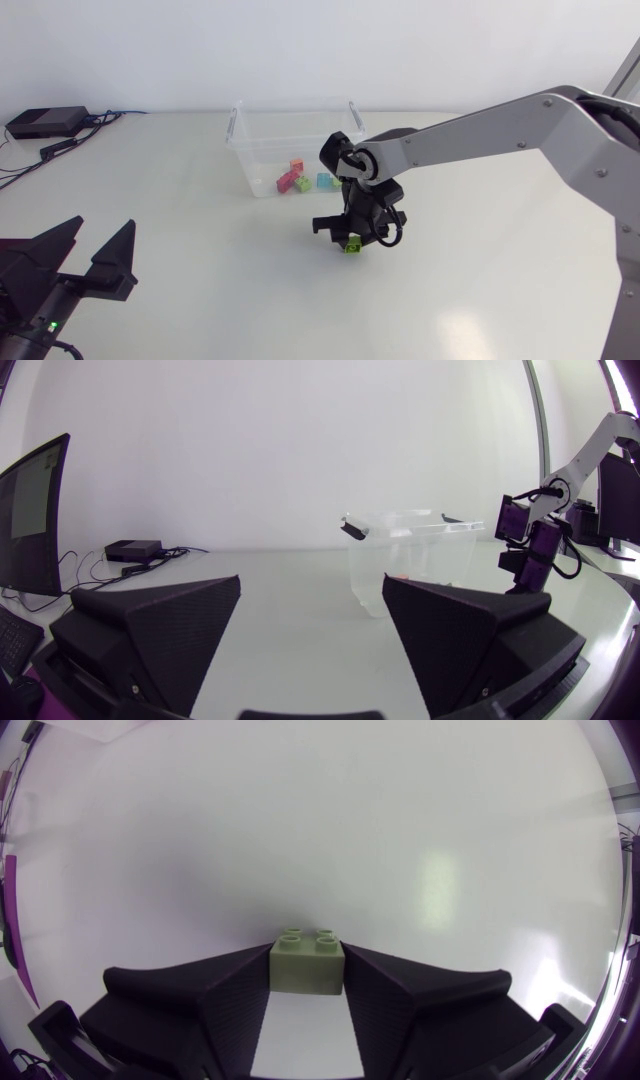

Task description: Place the duplo bricks in the container

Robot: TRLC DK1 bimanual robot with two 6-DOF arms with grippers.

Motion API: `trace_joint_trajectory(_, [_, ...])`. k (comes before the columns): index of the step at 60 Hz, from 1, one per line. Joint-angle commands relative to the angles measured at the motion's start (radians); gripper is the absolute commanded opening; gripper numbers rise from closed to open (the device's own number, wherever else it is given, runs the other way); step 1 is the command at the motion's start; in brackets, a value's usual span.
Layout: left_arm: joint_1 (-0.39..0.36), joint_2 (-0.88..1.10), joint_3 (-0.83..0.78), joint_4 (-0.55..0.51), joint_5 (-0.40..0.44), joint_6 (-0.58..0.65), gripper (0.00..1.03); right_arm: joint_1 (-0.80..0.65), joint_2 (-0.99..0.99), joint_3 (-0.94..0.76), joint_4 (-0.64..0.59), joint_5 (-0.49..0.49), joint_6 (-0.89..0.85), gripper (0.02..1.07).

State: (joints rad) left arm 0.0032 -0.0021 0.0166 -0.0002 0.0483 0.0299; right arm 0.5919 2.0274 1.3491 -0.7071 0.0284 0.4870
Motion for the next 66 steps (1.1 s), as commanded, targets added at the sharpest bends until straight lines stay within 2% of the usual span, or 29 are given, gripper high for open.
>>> trace_joint_trajectory(1, [-0.005,-0.012,-0.017,0.011,0.010,0.011,1.00,-0.009,0.024,0.007,0.001,-0.004,0.024,0.30])
trace_joint_trajectory(9, [-0.005,-0.012,-0.017,0.011,0.010,0.011,1.00,-0.007,-0.004,-0.010,0.028,0.007,0.005,0.24])
trace_joint_trajectory(37, [-0.005,-0.012,-0.017,0.011,0.010,0.011,1.00,-0.015,-0.274,-0.062,0.158,0.093,-0.080,0.27])
trace_joint_trajectory(51, [-0.005,-0.012,-0.017,0.011,0.010,0.011,1.00,-0.014,-0.424,-0.059,0.310,0.120,-0.111,0.27])
trace_joint_trajectory(66, [-0.005,-0.012,-0.017,0.011,0.010,0.011,1.00,-0.003,-0.418,-0.008,0.452,0.119,-0.156,0.27])
